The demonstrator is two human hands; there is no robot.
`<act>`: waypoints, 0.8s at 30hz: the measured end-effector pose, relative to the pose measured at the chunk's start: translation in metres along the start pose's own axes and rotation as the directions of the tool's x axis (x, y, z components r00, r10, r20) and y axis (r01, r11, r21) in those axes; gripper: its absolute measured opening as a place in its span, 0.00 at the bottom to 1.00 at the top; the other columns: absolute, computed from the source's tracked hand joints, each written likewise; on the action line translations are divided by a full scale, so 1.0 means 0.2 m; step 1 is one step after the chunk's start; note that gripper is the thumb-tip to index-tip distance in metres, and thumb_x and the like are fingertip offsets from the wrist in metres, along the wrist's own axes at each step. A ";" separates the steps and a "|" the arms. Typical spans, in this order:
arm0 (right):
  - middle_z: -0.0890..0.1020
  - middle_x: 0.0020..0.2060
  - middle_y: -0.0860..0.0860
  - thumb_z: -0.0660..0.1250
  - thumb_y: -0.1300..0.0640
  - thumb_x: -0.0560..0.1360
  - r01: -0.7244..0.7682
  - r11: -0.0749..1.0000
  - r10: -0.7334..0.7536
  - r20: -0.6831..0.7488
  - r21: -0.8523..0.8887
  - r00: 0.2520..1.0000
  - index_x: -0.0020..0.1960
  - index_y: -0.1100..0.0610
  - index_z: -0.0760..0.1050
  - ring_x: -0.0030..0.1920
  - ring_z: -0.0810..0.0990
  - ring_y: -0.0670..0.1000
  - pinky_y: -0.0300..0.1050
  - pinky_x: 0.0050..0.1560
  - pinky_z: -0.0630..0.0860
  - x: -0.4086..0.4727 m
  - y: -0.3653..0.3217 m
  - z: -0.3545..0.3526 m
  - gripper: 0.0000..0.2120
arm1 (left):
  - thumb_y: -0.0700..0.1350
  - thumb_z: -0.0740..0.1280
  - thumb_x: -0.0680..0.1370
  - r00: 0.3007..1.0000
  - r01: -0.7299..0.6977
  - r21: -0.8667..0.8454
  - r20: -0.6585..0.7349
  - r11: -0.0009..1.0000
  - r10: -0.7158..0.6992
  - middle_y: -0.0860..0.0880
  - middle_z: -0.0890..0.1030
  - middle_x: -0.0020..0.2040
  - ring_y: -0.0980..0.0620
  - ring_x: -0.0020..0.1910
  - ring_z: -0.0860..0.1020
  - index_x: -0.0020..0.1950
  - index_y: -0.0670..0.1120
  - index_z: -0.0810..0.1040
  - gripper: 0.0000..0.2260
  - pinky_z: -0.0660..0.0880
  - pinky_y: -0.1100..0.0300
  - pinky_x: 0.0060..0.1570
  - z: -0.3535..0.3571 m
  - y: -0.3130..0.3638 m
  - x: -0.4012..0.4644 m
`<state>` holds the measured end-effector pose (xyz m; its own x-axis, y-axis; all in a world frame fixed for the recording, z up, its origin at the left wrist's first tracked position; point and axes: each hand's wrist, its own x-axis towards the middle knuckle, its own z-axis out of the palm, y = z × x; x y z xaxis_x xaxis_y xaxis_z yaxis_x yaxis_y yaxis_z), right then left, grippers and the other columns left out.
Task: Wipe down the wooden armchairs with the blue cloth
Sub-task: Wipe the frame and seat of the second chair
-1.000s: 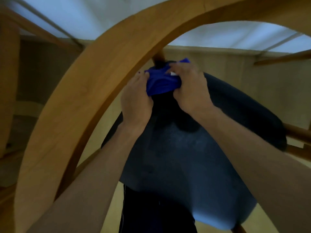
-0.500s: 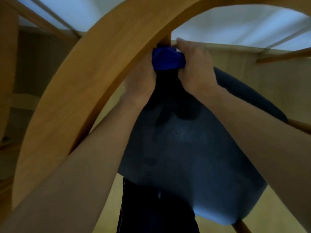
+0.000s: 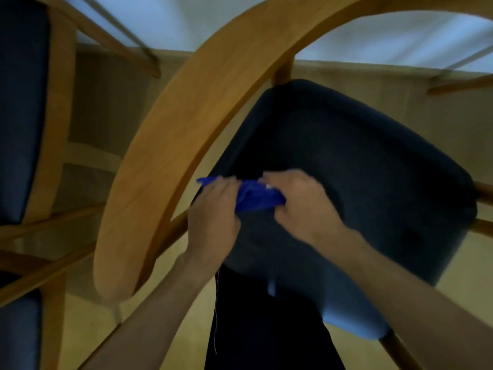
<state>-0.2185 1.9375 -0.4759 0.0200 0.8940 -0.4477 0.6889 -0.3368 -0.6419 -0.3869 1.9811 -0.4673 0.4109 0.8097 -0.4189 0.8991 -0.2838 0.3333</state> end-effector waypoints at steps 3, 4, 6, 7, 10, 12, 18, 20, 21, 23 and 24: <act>0.78 0.65 0.52 0.65 0.69 0.71 0.008 0.999 -0.016 -0.245 -0.031 0.969 0.67 0.56 0.76 0.67 0.73 0.51 0.42 0.71 0.64 0.21 0.02 -0.15 0.25 | 0.38 0.65 0.74 0.969 -0.096 -0.085 -0.237 0.992 0.073 0.49 0.76 0.61 0.54 0.60 0.75 0.68 0.46 0.71 0.22 0.71 0.61 0.61 -0.07 0.06 0.24; 0.77 0.66 0.51 0.64 0.68 0.72 -0.001 0.998 -0.021 -0.315 -0.067 0.949 0.68 0.56 0.75 0.68 0.72 0.50 0.41 0.72 0.61 0.30 0.03 -0.19 0.25 | 0.38 0.64 0.76 0.957 -0.114 -0.106 -0.278 0.988 0.080 0.49 0.77 0.58 0.55 0.56 0.76 0.66 0.46 0.72 0.19 0.72 0.64 0.57 -0.07 0.08 0.33; 0.75 0.69 0.51 0.63 0.69 0.73 -0.065 0.992 0.018 -0.380 -0.110 0.925 0.70 0.55 0.73 0.71 0.69 0.51 0.40 0.72 0.57 0.42 0.03 -0.21 0.27 | 0.35 0.62 0.77 0.965 -0.070 -0.172 -0.260 0.983 0.023 0.45 0.78 0.59 0.49 0.57 0.77 0.67 0.44 0.72 0.19 0.72 0.61 0.56 -0.06 0.12 0.49; 0.72 0.71 0.51 0.62 0.70 0.73 -0.105 0.986 0.047 -0.381 -0.132 0.924 0.71 0.55 0.72 0.73 0.66 0.52 0.41 0.73 0.56 0.44 0.03 -0.18 0.27 | 0.33 0.61 0.76 0.971 -0.057 -0.168 -0.240 0.984 0.015 0.44 0.77 0.63 0.47 0.61 0.76 0.70 0.43 0.71 0.22 0.70 0.60 0.60 -0.03 0.12 0.52; 0.73 0.70 0.57 0.64 0.74 0.71 -0.093 0.984 0.036 -0.341 -0.153 0.939 0.70 0.61 0.72 0.73 0.66 0.57 0.50 0.77 0.56 0.29 0.01 -0.01 0.28 | 0.30 0.63 0.75 0.982 -0.065 -0.073 -0.183 0.995 0.051 0.47 0.68 0.74 0.48 0.73 0.65 0.74 0.46 0.66 0.28 0.61 0.55 0.73 0.08 0.03 0.38; 0.78 0.64 0.62 0.66 0.79 0.63 -0.015 0.996 -0.013 -0.295 -0.091 0.955 0.64 0.67 0.77 0.67 0.73 0.62 0.54 0.73 0.63 0.05 0.00 0.12 0.29 | 0.30 0.66 0.72 0.993 -0.038 -0.061 -0.113 0.997 0.031 0.47 0.68 0.74 0.46 0.75 0.62 0.73 0.46 0.67 0.30 0.60 0.49 0.74 0.13 -0.03 0.14; 0.78 0.66 0.53 0.67 0.75 0.64 -0.068 0.998 0.068 0.004 -0.020 0.998 0.66 0.59 0.77 0.68 0.72 0.55 0.47 0.70 0.68 -0.25 0.01 0.20 0.31 | 0.32 0.68 0.71 0.992 -0.057 0.045 0.118 0.997 0.052 0.51 0.70 0.72 0.49 0.73 0.65 0.74 0.48 0.66 0.33 0.62 0.55 0.72 0.17 -0.05 -0.26; 0.78 0.66 0.54 0.65 0.75 0.64 -0.059 0.997 0.062 -0.052 0.055 0.997 0.66 0.58 0.77 0.68 0.73 0.56 0.45 0.72 0.65 -0.19 0.02 0.12 0.32 | 0.35 0.69 0.70 0.996 -0.054 -0.016 0.072 0.998 0.055 0.52 0.76 0.65 0.52 0.65 0.73 0.70 0.50 0.70 0.29 0.67 0.59 0.63 0.08 -0.04 -0.15; 0.77 0.67 0.54 0.65 0.75 0.65 -0.052 0.997 0.058 -0.109 0.064 0.992 0.67 0.58 0.76 0.68 0.73 0.56 0.44 0.72 0.62 -0.15 0.03 0.08 0.32 | 0.37 0.68 0.70 0.997 -0.070 -0.025 0.011 0.997 0.071 0.53 0.77 0.62 0.53 0.61 0.75 0.68 0.51 0.71 0.27 0.68 0.61 0.59 0.04 -0.03 -0.07; 0.75 0.69 0.54 0.66 0.73 0.67 -0.033 0.999 0.038 -0.234 0.028 0.971 0.70 0.57 0.73 0.71 0.70 0.55 0.41 0.73 0.56 -0.06 0.04 0.03 0.32 | 0.38 0.65 0.70 0.984 -0.131 0.003 -0.124 0.991 0.130 0.53 0.76 0.62 0.54 0.60 0.75 0.68 0.51 0.71 0.26 0.68 0.61 0.59 -0.03 -0.01 0.11; 0.74 0.70 0.54 0.67 0.72 0.69 -0.038 0.999 0.036 -0.285 -0.001 0.958 0.71 0.57 0.72 0.72 0.68 0.54 0.41 0.73 0.53 0.01 0.04 0.02 0.31 | 0.36 0.66 0.72 0.978 -0.147 0.008 -0.150 0.989 0.146 0.52 0.76 0.63 0.53 0.61 0.74 0.69 0.50 0.71 0.26 0.69 0.60 0.60 -0.05 0.00 0.19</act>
<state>-0.2160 1.9344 -0.4845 0.2508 0.9282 -0.2748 0.6887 -0.3705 -0.6232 -0.3731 2.0171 -0.4748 0.5106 0.8273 -0.2341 0.8303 -0.4038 0.3840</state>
